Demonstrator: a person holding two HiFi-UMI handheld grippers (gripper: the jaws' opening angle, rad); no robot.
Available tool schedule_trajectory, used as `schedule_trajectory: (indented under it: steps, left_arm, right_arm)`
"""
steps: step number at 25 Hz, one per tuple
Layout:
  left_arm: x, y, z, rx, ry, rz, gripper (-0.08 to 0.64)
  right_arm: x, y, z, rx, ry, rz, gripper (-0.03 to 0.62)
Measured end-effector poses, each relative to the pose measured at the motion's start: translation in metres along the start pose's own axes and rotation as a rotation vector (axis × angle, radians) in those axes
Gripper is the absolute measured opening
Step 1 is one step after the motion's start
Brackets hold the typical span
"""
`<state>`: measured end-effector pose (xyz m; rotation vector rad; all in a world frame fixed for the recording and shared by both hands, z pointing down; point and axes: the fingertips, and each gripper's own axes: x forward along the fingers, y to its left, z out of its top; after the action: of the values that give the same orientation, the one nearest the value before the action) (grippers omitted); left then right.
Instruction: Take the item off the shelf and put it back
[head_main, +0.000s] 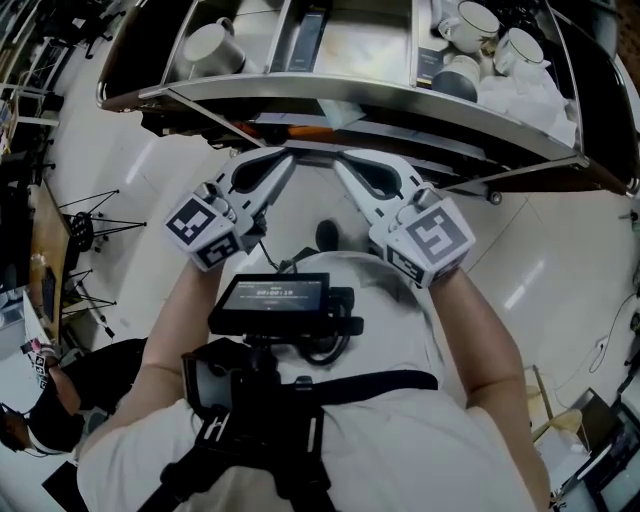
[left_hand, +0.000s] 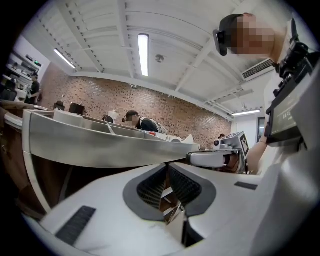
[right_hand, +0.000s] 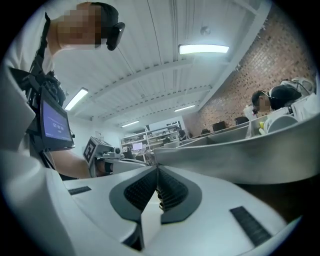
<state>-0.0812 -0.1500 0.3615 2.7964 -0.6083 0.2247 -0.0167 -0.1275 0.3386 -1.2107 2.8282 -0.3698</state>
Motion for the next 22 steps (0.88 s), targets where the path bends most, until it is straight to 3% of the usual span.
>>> schedule_trajectory:
  steps: [22]
  left_arm:
    - [0.007, -0.005, 0.011, 0.035, -0.035, -0.012, 0.0]
  right_arm:
    - [-0.003, 0.0, 0.017, -0.047, -0.032, 0.001, 0.006]
